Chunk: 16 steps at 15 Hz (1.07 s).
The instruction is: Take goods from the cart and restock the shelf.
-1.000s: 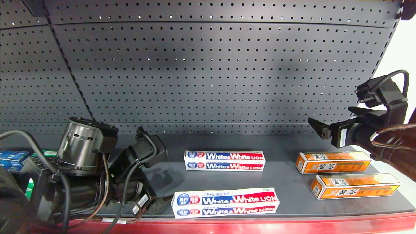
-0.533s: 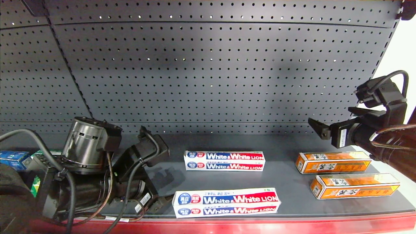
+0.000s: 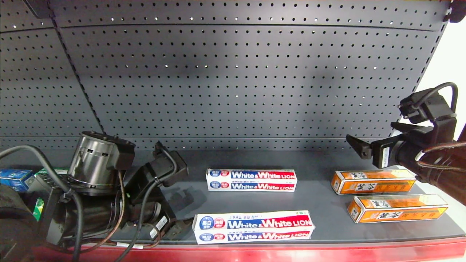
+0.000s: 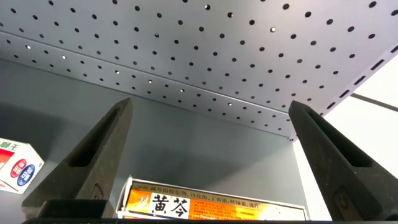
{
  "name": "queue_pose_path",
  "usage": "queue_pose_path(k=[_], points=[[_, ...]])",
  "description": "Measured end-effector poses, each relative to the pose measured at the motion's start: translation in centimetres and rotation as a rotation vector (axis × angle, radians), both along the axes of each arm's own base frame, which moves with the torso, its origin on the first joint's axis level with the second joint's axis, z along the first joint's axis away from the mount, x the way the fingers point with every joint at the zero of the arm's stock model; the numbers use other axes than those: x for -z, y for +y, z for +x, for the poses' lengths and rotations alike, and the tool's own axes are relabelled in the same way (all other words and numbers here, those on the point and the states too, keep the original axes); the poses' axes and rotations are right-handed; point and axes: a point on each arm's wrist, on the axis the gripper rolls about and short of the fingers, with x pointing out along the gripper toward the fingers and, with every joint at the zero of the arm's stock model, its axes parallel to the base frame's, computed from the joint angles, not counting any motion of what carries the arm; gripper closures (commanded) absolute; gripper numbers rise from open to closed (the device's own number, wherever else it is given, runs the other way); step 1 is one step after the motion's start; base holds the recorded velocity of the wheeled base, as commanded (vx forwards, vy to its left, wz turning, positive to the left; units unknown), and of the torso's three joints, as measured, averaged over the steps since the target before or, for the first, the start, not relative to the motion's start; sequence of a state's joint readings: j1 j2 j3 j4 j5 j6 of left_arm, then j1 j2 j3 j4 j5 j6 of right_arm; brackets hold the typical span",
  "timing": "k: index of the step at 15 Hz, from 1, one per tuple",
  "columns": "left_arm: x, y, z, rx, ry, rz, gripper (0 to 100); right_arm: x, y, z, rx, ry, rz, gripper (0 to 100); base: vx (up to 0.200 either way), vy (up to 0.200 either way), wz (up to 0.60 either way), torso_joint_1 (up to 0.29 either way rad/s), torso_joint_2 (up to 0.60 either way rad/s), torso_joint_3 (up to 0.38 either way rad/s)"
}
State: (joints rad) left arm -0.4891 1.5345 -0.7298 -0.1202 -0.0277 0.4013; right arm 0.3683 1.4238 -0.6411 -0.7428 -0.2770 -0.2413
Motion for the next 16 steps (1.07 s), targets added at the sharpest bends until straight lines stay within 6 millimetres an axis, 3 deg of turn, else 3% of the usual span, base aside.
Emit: queue_pose_path(k=[5,8,10,13,16], points=[[-2.1,2.0,-0.2,-0.067,-0.087,-0.039,0,0.3,0.2,0.4,-0.024,0.013,-0.005,0,0.0,0.0,0.0,0.0,0.0,0.0],[-4.5,3.6,0.2,-0.182,-0.28,-0.095,0,-0.2,0.2,0.3,-0.025,-0.006,0.003,0,0.0,0.0,0.0,0.0,0.0,0.0],[-6.0,5.3,-0.7,-0.265,-0.373,-0.114,0,-1.0,-0.5,-0.6,-0.01,-0.042,0.017,0,0.0,0.0,0.0,0.0,0.0,0.0],[-8.0,9.3,-4.6,-0.432,-0.509,-0.144,0,-2.0,-3.1,-3.7,0.065,-0.11,0.044,0,0.0,0.0,0.0,0.0,0.0,0.0],[-6.9,12.0,-11.8,-0.62,-0.612,-0.223,0,-0.5,-6.4,-9.5,0.191,-0.137,0.099,0,0.0,0.0,0.0,0.0,0.0,0.0]])
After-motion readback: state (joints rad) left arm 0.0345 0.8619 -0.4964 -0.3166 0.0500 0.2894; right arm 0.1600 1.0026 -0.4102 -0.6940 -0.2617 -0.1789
